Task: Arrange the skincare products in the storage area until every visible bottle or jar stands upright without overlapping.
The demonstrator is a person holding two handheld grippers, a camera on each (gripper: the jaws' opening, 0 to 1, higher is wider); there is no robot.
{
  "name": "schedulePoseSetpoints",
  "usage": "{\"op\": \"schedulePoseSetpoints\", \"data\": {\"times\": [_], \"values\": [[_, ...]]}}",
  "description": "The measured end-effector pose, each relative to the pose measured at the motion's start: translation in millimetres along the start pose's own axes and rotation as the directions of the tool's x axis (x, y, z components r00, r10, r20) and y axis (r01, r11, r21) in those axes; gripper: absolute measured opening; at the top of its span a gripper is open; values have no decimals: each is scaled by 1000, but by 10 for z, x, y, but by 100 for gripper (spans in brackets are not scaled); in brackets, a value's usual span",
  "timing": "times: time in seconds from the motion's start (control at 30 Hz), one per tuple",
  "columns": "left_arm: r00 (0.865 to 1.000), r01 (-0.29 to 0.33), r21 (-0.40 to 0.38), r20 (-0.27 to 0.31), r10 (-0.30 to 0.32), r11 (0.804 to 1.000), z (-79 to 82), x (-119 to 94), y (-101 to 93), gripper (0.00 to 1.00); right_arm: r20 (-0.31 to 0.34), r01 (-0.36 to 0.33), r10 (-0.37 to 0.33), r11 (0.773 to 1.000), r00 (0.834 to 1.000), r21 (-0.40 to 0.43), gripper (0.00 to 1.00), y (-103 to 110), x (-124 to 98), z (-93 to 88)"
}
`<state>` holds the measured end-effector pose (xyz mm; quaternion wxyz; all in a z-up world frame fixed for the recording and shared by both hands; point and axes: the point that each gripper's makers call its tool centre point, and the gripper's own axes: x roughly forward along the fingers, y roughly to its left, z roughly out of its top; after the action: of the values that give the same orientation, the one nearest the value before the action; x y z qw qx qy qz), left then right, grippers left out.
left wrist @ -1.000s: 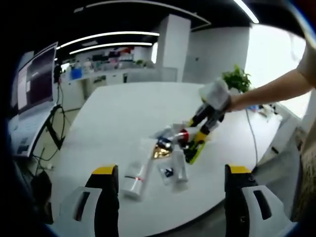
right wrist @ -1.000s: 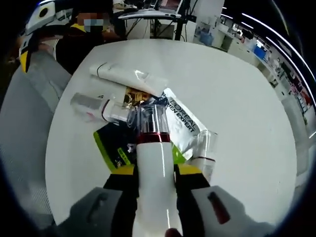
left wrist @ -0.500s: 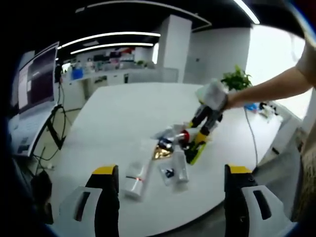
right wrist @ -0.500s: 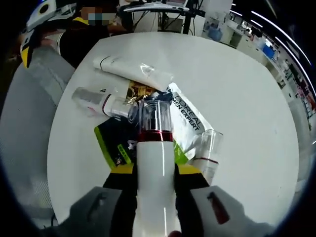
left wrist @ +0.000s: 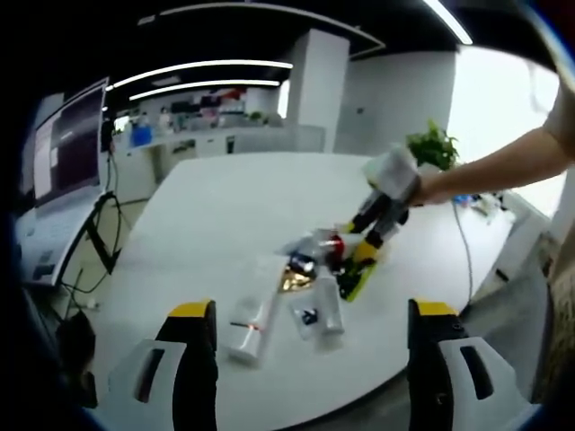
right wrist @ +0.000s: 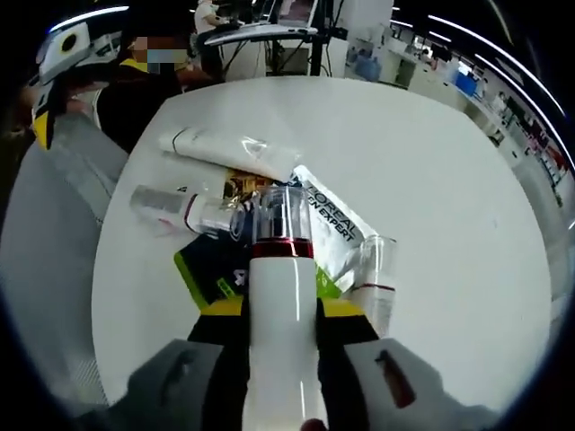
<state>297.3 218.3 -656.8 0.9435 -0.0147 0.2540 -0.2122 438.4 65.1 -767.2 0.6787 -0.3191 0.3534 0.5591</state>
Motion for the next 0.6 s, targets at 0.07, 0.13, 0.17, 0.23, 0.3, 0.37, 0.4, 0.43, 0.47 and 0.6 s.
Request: {"op": "schedulePoseSetpoints", "data": {"times": [0.07,0.13,0.17,0.23,0.3,0.37,0.4,0.43,0.47,0.6], "values": [[1000,1,3,1,-1,1000,2,-2,-4,85,35,5,-7,999,999,38,27,13,-41,34],[1000,2,6,3,-2,1000,6,-4,-7,85,71,11,-17,997,997,76,27,20,-79,65],[1000,2,6,4,-2,1000,8,-4,-9,85,95,8,-18,994,995,107,27,35,-111,83],[1000,4,7,6,-4,1000,13,-6,-12,85,138,12,-33,989,990,149,27,46,-159,110],[1000,7,7,9,-7,1000,17,-9,-17,84,165,13,-44,983,985,181,27,73,-213,119],[1000,9,8,11,-9,1000,22,-10,-22,84,184,15,-53,979,981,206,27,79,-252,122],[1000,11,9,12,-11,1000,24,-10,-26,84,202,14,-61,974,977,226,27,91,-294,134],[1000,12,10,11,-12,1000,24,-11,-29,84,218,18,-73,970,973,243,27,94,-335,143],[1000,15,13,11,-15,1000,24,-12,-36,84,230,16,-77,967,970,255,27,101,-365,151],[999,30,17,12,-30,999,32,-13,-65,84,319,-38,-72,945,945,324,27,165,-525,261]]}}
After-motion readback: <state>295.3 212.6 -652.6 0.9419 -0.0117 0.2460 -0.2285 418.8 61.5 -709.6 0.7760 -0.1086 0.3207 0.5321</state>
